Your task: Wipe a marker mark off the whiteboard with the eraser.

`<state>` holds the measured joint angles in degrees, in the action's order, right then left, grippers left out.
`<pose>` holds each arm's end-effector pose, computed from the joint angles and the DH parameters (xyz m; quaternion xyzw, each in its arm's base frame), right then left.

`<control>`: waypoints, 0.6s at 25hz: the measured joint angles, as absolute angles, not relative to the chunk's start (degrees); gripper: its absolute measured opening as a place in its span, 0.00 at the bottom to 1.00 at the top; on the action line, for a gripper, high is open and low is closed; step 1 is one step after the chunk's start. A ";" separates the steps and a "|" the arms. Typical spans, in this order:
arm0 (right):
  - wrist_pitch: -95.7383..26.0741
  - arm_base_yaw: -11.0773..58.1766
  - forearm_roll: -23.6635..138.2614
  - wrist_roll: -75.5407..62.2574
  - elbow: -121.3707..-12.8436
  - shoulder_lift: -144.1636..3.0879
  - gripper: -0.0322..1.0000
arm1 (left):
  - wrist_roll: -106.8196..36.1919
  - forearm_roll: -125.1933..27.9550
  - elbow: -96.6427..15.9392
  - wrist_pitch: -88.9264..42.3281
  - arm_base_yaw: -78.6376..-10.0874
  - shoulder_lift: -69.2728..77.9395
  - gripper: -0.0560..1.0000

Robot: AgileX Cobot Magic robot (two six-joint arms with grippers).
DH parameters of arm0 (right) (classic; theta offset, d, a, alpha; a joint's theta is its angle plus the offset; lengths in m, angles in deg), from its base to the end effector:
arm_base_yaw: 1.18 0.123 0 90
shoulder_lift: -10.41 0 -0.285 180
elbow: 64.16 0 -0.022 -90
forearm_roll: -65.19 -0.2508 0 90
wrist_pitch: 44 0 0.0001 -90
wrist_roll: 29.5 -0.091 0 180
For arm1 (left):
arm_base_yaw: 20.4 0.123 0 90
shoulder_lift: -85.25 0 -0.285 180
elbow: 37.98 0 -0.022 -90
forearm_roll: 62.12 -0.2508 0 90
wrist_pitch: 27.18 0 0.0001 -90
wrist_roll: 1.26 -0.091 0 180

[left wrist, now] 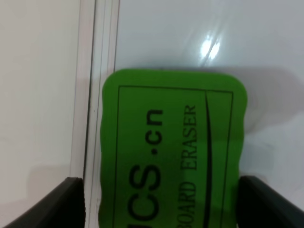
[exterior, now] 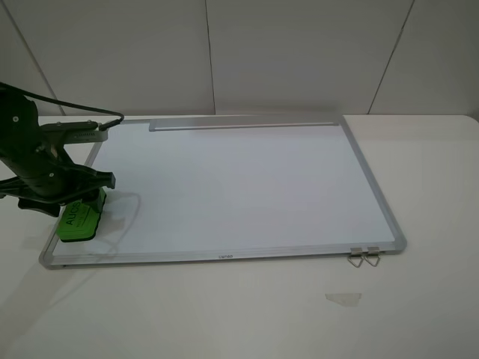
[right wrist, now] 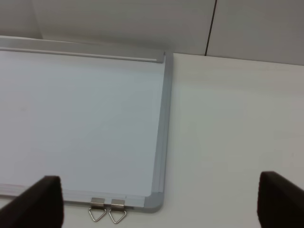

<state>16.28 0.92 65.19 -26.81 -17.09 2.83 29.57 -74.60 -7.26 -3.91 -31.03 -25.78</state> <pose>-0.0082 -0.0003 0.2852 -0.0352 0.8423 -0.0028 0.5378 0.2952 -0.0475 0.1183 -0.0809 0.9867 0.0061 0.1409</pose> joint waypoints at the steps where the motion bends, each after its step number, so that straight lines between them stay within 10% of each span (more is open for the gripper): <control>1: 16.28 0.92 65.19 -26.81 -17.09 2.83 0.82 | 29.57 -74.49 -7.26 -3.62 -31.03 -25.78 0.69; 15: 16.28 0.92 65.19 -26.81 -17.09 2.83 0.82 | 19.42 -72.40 -16.04 20.94 -31.03 -18.41 0.69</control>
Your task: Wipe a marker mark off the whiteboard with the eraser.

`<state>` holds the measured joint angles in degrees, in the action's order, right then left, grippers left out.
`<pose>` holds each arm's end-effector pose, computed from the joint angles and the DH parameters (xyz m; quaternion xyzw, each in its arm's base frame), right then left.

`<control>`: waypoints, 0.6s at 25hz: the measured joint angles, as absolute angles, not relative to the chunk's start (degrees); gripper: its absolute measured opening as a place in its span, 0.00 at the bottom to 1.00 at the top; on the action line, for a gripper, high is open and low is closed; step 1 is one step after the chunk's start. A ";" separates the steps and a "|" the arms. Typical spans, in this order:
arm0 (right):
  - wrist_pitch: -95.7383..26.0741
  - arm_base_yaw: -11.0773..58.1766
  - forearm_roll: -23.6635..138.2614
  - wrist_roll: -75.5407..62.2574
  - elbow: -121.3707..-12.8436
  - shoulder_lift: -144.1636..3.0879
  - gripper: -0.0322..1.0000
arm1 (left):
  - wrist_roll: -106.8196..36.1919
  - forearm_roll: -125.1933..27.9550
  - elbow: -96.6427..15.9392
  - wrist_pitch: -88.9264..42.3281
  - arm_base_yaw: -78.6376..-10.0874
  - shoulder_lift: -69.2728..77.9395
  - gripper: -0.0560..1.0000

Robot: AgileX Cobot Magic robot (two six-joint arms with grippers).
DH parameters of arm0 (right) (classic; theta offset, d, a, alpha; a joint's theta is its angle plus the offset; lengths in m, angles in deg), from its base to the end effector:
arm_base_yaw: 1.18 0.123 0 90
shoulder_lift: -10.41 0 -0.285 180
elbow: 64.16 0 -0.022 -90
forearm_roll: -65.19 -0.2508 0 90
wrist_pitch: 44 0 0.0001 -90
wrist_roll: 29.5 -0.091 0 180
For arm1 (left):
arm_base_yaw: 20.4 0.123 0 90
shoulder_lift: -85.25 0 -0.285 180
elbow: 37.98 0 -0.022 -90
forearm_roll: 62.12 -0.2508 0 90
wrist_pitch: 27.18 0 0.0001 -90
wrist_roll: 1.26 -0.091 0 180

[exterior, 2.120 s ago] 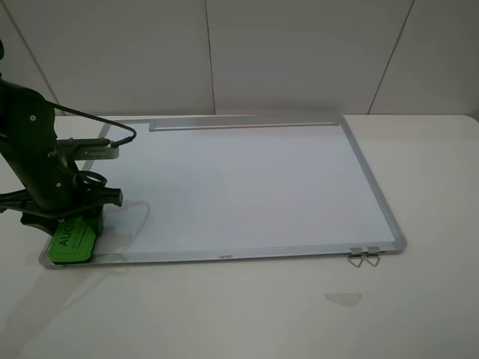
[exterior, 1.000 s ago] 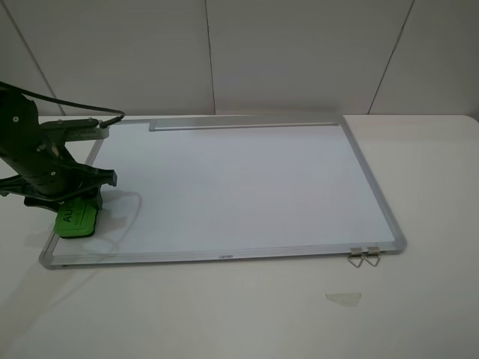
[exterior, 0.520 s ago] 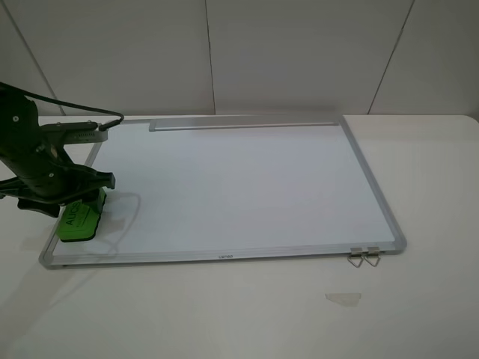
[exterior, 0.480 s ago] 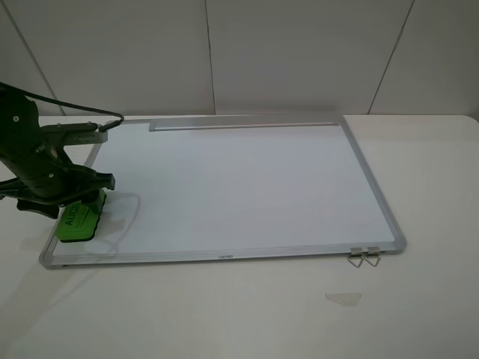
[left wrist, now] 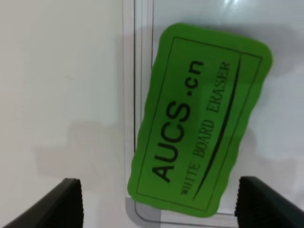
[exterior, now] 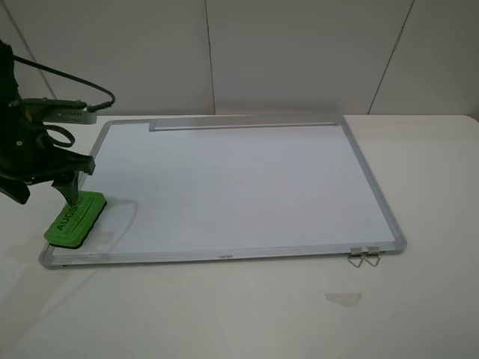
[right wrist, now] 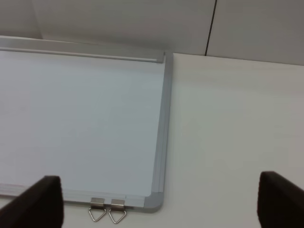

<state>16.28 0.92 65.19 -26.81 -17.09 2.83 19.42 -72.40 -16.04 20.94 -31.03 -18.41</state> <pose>-0.0082 -0.0003 0.2852 -0.0352 0.8423 -0.0028 0.5378 0.2917 -0.0424 0.1823 -0.0313 0.9956 0.0526 0.0714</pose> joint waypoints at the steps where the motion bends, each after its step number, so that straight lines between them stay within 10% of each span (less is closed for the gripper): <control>1: 16.28 0.92 65.19 -26.81 -17.09 2.83 0.82 | 19.00 -72.30 -16.42 22.34 -31.03 -17.35 0.69; 15: 16.28 0.92 65.19 -26.81 -17.09 2.83 0.82 | 13.19 -68.97 -10.60 41.36 -30.48 -2.56 0.69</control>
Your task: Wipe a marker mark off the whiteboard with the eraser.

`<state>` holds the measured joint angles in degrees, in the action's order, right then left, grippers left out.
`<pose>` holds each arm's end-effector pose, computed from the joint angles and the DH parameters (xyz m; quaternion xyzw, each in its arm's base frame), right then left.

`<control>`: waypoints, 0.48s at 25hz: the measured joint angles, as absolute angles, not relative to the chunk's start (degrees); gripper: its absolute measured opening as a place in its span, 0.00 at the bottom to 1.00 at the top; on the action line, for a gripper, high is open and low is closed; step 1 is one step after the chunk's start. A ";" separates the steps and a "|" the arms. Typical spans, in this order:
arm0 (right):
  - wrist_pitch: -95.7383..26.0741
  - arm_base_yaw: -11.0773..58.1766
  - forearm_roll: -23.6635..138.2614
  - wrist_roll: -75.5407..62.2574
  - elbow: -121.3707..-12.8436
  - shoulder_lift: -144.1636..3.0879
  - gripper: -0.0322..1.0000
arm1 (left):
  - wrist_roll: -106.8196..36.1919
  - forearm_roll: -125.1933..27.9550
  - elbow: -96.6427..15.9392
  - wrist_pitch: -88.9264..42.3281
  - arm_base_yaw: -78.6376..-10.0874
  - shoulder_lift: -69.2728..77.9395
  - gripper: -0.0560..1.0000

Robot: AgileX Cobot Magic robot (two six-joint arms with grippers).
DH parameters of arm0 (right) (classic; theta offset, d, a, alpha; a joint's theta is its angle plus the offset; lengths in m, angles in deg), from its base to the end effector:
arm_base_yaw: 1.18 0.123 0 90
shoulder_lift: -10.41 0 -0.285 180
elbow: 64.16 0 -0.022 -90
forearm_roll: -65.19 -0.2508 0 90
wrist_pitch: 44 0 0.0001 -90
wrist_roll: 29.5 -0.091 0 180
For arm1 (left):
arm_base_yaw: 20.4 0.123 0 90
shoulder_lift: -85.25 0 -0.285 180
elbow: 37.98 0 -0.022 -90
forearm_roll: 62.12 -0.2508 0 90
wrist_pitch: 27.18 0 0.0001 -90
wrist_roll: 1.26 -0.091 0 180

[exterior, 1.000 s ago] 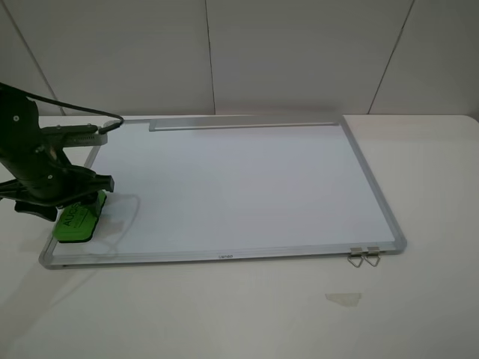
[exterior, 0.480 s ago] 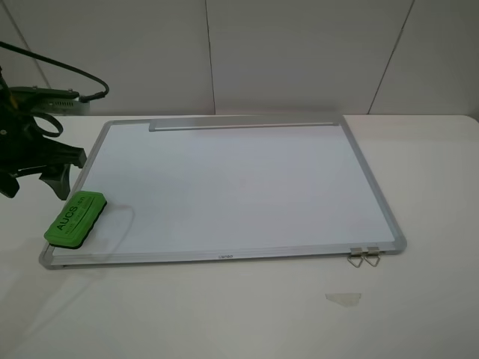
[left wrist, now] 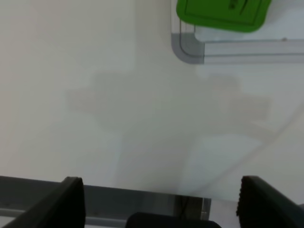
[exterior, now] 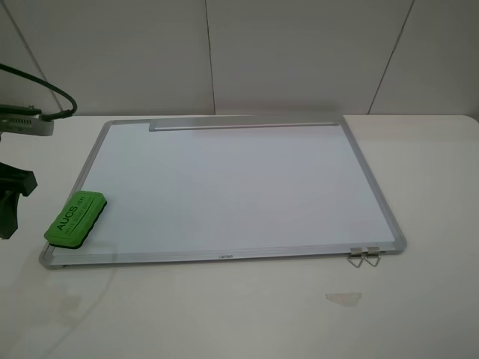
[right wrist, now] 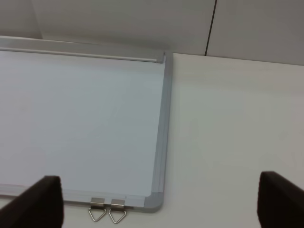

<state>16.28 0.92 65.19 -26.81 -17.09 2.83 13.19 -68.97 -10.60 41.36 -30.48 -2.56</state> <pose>-0.0082 -0.0003 0.2852 -0.0352 0.8423 -0.0028 0.5378 0.2180 -0.0285 0.2307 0.0144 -0.9979 -0.0605 0.0201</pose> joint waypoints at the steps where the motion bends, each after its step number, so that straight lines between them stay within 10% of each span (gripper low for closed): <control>1: 16.28 0.92 65.19 -26.81 -17.09 2.83 0.82 | 13.19 -68.26 -9.16 41.36 -30.48 -0.41 0.69; 12: 16.28 0.92 65.19 -26.81 -17.09 2.83 0.82 | 8.82 -65.07 6.26 41.36 -30.48 29.12 0.69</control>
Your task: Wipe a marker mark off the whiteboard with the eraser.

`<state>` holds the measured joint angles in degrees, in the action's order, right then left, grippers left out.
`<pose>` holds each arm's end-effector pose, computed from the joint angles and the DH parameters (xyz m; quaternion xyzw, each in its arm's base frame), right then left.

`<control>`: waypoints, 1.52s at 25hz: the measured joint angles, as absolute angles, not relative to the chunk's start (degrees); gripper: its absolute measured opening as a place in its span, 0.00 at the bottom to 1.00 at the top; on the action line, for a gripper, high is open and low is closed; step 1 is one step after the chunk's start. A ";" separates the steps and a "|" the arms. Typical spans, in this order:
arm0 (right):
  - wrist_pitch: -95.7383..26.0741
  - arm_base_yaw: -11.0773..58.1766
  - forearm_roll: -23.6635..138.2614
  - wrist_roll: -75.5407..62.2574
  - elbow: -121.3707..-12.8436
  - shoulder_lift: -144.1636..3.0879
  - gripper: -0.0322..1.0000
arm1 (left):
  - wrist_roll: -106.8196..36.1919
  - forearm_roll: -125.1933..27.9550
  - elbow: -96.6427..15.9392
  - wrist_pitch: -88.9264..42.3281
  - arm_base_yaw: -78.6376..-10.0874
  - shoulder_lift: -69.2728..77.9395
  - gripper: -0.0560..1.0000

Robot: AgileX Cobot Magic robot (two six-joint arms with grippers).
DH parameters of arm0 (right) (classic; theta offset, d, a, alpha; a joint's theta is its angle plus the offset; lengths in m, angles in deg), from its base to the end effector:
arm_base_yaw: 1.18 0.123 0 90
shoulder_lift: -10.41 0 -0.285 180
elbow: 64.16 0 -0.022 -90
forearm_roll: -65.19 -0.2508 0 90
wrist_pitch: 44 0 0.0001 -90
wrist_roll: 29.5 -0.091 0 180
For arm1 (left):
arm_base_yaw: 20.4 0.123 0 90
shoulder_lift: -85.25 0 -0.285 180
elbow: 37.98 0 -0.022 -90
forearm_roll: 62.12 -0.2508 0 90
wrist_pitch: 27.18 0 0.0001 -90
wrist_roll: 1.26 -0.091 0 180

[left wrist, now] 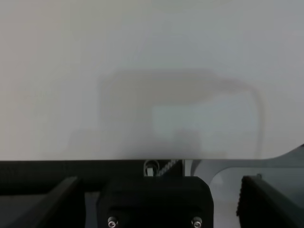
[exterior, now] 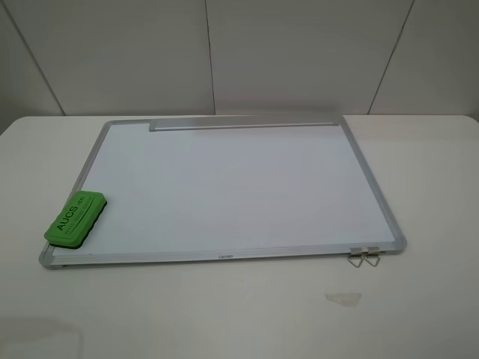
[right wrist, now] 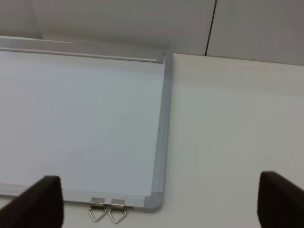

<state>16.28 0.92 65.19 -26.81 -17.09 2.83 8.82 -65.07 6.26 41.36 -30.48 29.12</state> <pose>-0.0082 -0.0003 0.2852 -0.0352 0.8423 -0.0028 0.5378 0.1083 -0.0148 0.2469 0.0071 0.9950 0.0075 0.0994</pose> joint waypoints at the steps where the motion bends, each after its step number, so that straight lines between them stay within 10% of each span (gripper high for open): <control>1: 16.28 0.92 65.19 -26.81 -17.09 2.83 0.82 | 8.56 -65.03 6.96 41.30 -30.48 31.66 0.69; 14: 16.28 0.92 65.19 -26.81 -17.09 2.83 0.82 | 1.30 -64.58 8.71 36.42 -30.48 61.43 0.69; 38: 16.28 0.92 65.19 -26.81 -17.09 2.83 0.82 | 2.85 -61.65 10.04 33.93 -22.25 62.99 0.69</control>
